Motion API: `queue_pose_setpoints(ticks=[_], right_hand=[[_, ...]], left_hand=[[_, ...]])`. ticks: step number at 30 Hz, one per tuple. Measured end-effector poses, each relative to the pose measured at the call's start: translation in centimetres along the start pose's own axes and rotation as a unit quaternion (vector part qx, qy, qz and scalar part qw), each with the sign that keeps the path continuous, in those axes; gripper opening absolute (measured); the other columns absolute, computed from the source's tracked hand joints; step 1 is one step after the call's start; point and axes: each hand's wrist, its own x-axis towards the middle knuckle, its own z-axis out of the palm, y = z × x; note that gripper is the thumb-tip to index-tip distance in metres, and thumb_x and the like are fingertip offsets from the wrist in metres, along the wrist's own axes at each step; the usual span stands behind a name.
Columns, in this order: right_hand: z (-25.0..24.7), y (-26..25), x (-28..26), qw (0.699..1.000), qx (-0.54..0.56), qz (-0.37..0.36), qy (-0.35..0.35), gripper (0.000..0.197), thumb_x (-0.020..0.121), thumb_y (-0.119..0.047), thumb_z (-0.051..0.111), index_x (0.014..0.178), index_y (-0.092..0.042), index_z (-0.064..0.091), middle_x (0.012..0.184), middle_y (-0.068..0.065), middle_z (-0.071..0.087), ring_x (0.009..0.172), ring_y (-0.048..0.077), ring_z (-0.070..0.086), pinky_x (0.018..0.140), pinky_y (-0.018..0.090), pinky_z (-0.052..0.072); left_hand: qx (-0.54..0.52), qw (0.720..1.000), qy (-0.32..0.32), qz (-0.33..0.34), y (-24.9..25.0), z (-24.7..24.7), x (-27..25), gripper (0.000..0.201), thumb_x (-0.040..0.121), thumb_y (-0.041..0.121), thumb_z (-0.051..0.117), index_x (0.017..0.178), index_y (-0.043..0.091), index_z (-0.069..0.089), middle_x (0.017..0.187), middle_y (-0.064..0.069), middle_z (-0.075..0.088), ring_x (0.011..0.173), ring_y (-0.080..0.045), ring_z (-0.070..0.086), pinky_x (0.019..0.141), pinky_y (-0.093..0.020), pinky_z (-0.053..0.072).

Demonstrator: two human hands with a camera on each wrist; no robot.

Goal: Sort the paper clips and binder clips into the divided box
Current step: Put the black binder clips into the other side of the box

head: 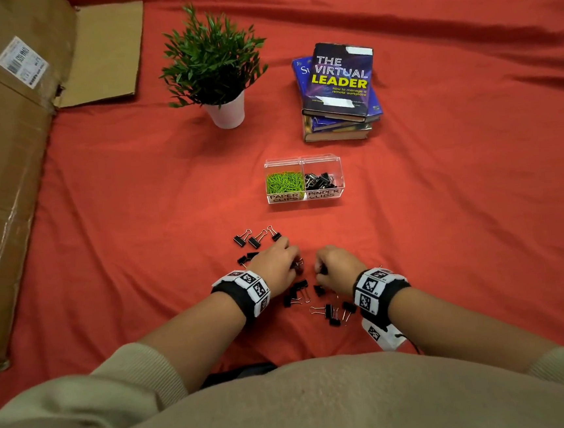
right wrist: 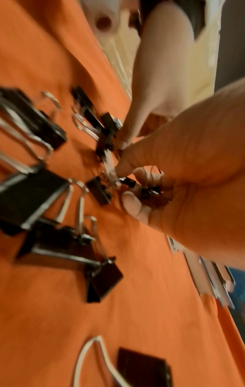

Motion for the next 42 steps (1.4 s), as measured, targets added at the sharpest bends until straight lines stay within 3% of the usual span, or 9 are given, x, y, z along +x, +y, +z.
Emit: queue_pose_setpoints(ticks=[4, 8, 11, 15, 22, 28, 33, 36, 42], right_hand=[[-2.5, 1.2, 1.7, 0.986, 0.131, 0.089, 0.06, 0.021, 0.075, -0.003, 0.063, 0.068, -0.021, 0.055, 0.077, 0.003, 0.061, 0.074, 0.017, 0.056, 0.068, 0.027, 0.045], [-8.1, 1.0, 4.1, 0.955, 0.237, 0.093, 0.151, 0.025, 0.078, 0.001, 0.067, 0.067, -0.02, 0.057, 0.078, 0.008, 0.065, 0.071, 0.019, 0.06, 0.068, 0.029, 0.051], [-11.7, 0.3, 6.5, 0.956, 0.192, 0.07, 0.21, 0.014, 0.079, -0.003, 0.066, 0.074, -0.016, 0.063, 0.081, 0.006, 0.065, 0.076, 0.019, 0.06, 0.073, 0.032, 0.051], [-13.1, -0.4, 9.1, 0.967, 0.097, 0.035, 0.233, 0.013, 0.081, 0.0, 0.056, 0.084, -0.007, 0.066, 0.095, 0.01, 0.061, 0.087, 0.025, 0.06, 0.08, 0.032, 0.049], [-12.5, 0.5, 10.0, 0.986, 0.025, 0.0, 0.165, 0.027, 0.081, -0.003, 0.053, 0.103, -0.012, 0.068, 0.113, 0.014, 0.06, 0.1, 0.031, 0.059, 0.089, 0.03, 0.043], [-12.6, 3.2, 4.9, 0.982, 0.057, 0.008, 0.182, 0.019, 0.082, -0.006, 0.052, 0.093, -0.013, 0.067, 0.098, 0.008, 0.065, 0.079, 0.018, 0.055, 0.075, 0.022, 0.04], [-8.6, 5.1, -0.6, 0.998, -0.003, 0.021, -0.052, 0.024, 0.079, -0.006, 0.054, 0.097, -0.014, 0.067, 0.098, 0.005, 0.068, 0.091, 0.022, 0.063, 0.082, 0.027, 0.048], [-6.4, 6.2, -3.0, 0.992, -0.054, 0.035, -0.112, 0.024, 0.077, -0.013, 0.058, 0.1, -0.018, 0.062, 0.105, 0.005, 0.056, 0.1, 0.025, 0.057, 0.088, 0.038, 0.049], [-3.8, 7.6, -5.2, 0.989, -0.098, 0.06, -0.089, 0.03, 0.079, -0.008, 0.058, 0.108, -0.014, 0.053, 0.112, 0.009, 0.043, 0.102, 0.028, 0.051, 0.084, 0.039, 0.049]], left_hand=[[-0.033, 0.999, -0.002, 0.0, 0.1, 0.2, 0.3, 0.017, 0.084, 0.014, 0.054, 0.099, 0.007, 0.051, 0.11, -0.009, 0.044, 0.093, -0.033, 0.056, 0.076, -0.043, 0.048], [-0.096, 0.995, 0.011, -0.018, 0.1, 0.3, 0.8, 0.018, 0.081, 0.01, 0.057, 0.099, 0.006, 0.057, 0.11, -0.009, 0.05, 0.097, -0.03, 0.057, 0.081, -0.037, 0.046], [-0.161, 0.986, 0.023, -0.044, 0.2, 0.0, 1.4, 0.017, 0.081, 0.011, 0.061, 0.097, 0.011, 0.063, 0.107, -0.007, 0.06, 0.099, -0.023, 0.059, 0.086, -0.028, 0.045], [-0.224, 0.97, 0.064, -0.068, 0.8, -1.3, 2.6, 0.015, 0.079, 0.012, 0.066, 0.094, 0.012, 0.068, 0.101, -0.006, 0.067, 0.095, -0.02, 0.061, 0.08, -0.023, 0.044], [-0.235, 0.96, 0.144, -0.055, 2.0, -7.2, 7.5, 0.017, 0.079, 0.009, 0.065, 0.096, 0.011, 0.067, 0.099, -0.008, 0.067, 0.091, -0.02, 0.062, 0.083, -0.029, 0.05], [-0.181, 0.968, 0.164, -0.057, 2.5, -9.8, 12.4, 0.019, 0.081, 0.01, 0.064, 0.1, 0.012, 0.065, 0.105, -0.009, 0.062, 0.094, -0.022, 0.058, 0.077, -0.023, 0.041], [-0.134, 0.982, 0.13, -0.034, 3.1, -8.7, 13.8, 0.026, 0.085, 0.011, 0.061, 0.112, 0.011, 0.062, 0.117, -0.013, 0.056, 0.107, -0.028, 0.055, 0.093, -0.031, 0.042], [-0.101, 0.984, 0.148, 0.008, 4.1, -7.2, 12.1, 0.028, 0.085, 0.017, 0.062, 0.113, 0.012, 0.062, 0.115, -0.011, 0.052, 0.112, -0.026, 0.049, 0.097, -0.035, 0.043], [-0.044, 0.997, -0.032, 0.052, 6.0, -3.1, 5.2, 0.013, 0.085, 0.027, 0.058, 0.096, 0.021, 0.06, 0.103, 0.0, 0.062, 0.097, -0.02, 0.059, 0.078, -0.029, 0.046]])
